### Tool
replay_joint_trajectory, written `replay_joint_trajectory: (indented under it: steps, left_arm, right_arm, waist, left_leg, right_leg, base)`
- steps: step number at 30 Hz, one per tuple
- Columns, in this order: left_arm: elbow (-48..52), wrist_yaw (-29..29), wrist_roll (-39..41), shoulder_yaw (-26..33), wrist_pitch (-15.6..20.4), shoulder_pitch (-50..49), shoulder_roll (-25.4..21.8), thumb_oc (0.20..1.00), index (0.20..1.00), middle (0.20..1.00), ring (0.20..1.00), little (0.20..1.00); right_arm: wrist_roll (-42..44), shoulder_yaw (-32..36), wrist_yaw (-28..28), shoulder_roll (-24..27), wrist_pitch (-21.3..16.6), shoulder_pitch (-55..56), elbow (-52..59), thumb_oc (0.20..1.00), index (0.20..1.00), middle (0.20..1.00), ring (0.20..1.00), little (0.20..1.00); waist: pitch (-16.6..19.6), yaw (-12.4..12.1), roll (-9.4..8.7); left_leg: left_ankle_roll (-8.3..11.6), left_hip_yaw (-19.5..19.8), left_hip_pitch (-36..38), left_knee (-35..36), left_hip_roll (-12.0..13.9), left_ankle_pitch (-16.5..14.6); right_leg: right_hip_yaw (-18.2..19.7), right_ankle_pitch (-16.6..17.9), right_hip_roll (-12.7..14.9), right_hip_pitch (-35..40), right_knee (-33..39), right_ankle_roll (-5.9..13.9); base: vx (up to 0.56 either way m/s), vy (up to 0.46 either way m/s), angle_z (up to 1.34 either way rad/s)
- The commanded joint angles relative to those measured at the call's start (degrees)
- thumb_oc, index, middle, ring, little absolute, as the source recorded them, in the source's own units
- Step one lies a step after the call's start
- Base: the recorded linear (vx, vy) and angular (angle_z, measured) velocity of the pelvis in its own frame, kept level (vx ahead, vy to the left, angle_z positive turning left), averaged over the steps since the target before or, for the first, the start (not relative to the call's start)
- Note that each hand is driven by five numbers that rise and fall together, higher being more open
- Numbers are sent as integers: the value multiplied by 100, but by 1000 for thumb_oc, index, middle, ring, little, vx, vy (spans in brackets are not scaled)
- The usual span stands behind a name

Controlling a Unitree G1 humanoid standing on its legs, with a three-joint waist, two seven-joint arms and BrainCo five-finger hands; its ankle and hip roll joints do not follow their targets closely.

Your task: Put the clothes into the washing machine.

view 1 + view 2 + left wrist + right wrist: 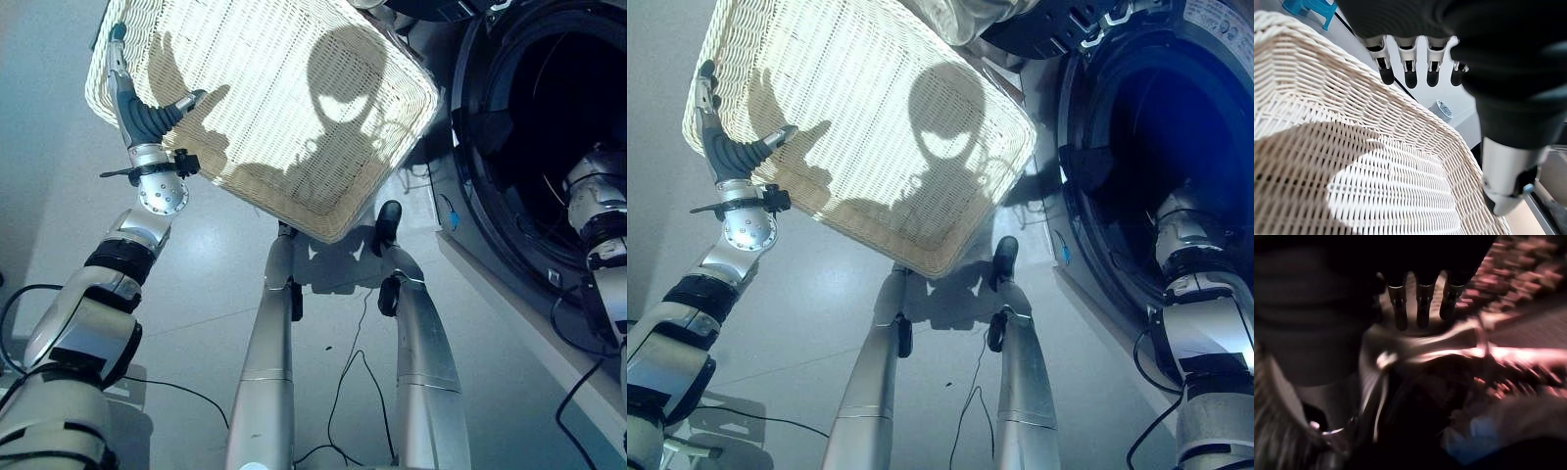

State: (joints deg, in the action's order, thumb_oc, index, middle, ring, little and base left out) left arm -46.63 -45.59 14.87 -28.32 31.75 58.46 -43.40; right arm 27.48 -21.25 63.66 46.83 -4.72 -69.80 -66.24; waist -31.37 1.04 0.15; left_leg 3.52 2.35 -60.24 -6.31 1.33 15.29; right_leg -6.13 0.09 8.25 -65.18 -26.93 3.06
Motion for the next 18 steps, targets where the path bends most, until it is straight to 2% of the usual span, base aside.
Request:
replay_joint_trajectory:
  steps: [1, 7, 10, 13, 18]
  left_arm:
    - [-156, -151, 100, 230, 180, 355, 292, 1000, 1000, 1000, 1000, 1000]
    - [-127, -155, 15, 261, 218, 346, 345, 1000, 1000, 1000, 1000, 1000]
    - [-125, -200, -38, 281, 244, 291, 400, 1000, 1000, 1000, 1000, 1000]
    - [-69, -280, -231, 388, 261, 144, 532, 1000, 1000, 1000, 1000, 1000]
    - [177, -398, -418, 495, 121, -54, 640, 1000, 1000, 1000, 1000, 1000]
  right_arm:
    - [-846, -502, 99, 1189, 417, -655, 201, 1000, 1000, 1000, 1000, 1000]
    - [-1756, -718, -92, 947, 347, -414, 535, 1000, 1000, 1000, 1000, 1000]
    - [-1631, -563, -20, 792, 44, -111, 628, 1000, 1000, 1000, 1000, 1000]
    - [-1928, -227, 11, 552, -263, 455, 961, 1000, 1000, 1000, 1000, 1000]
    - [-2292, -94, -51, 334, -69, 1139, 2087, 1000, 1000, 1000, 1000, 1000]
  waist:
    - [158, -66, -33]
    - [158, -65, -13]
    - [158, -46, 3]
    - [158, 11, 13]
    - [158, 95, -3]
  left_leg:
    - [140, -130, -20, -900, -54, -1188]
    - [129, -157, -76, -902, -58, -1194]
    - [132, -172, -101, -939, -55, -1222]
    - [119, -204, -97, -961, -76, -1258]
    - [108, -252, -101, -981, -100, -1273]
  right_leg:
    - [-163, 522, -328, 433, 941, 512]
    - [-179, 484, -329, 385, 934, 511]
    - [-170, 443, -331, 348, 881, 510]
    - [-136, 430, -347, 310, 848, 511]
    - [-93, 442, -355, 262, 826, 517]
  base:
    - [0, 0, 0]
    - [0, 0, 0]
    - [0, 0, 0]
    - [7, 21, 2]
    - [0, 0, 0]
